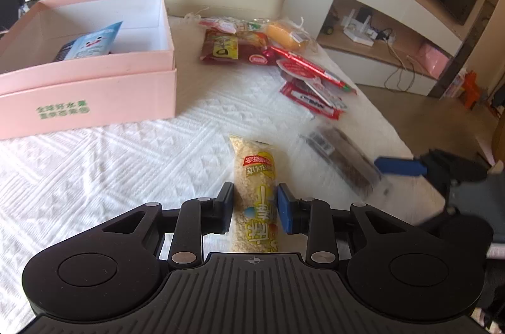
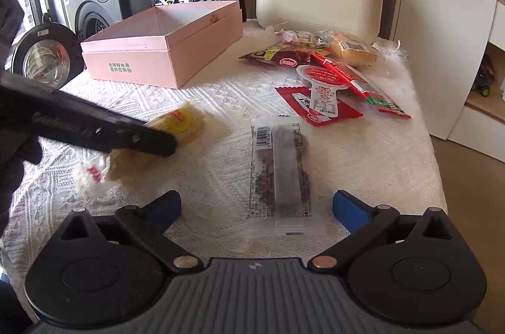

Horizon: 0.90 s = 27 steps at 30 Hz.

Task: Organize snacks
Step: 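Lift the yellow stick and the clear packet with both tools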

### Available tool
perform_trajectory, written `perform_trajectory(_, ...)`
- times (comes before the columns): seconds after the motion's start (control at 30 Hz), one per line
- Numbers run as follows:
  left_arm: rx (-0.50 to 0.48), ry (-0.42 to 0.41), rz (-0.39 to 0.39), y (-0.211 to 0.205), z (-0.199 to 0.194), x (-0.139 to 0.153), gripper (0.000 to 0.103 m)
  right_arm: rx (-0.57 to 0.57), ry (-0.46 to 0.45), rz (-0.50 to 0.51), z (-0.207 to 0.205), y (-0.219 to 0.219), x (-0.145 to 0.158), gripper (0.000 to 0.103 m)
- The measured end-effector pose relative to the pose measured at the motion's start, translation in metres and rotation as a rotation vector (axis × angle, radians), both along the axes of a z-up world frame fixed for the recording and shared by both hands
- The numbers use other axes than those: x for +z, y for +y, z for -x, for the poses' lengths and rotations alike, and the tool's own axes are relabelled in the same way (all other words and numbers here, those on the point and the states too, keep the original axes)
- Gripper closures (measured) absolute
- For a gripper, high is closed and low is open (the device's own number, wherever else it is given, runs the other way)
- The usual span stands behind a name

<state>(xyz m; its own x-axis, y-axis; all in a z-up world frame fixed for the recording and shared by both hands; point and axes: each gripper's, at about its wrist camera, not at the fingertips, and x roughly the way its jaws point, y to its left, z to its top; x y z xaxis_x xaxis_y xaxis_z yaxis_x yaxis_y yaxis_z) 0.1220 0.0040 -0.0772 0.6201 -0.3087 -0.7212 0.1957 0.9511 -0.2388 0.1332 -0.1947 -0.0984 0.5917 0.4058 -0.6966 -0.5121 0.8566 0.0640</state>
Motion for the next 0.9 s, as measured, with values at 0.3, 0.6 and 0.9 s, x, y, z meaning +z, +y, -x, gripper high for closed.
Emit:
perform_trajectory(0.3, 0.073, -0.003, -0.079, 0.020, 0.029, 0.001, 0.069, -0.082, -0.059, -0.012, -0.014, 0.001, 0.012, 0.027)
perform_trajectory(0.6, 0.066, -0.036, -0.139, 0.009, 0.033, -0.001, 0.068, -0.051, 0.011, -0.018, -0.014, 0.011, 0.013, 0.061)
perform_trajectory(0.9, 0.075, -0.042, -0.101, 0.016, 0.035, -0.002, 0.068, 0.074, 0.070, -0.065, 0.017, 0.028, 0.018, 0.062)
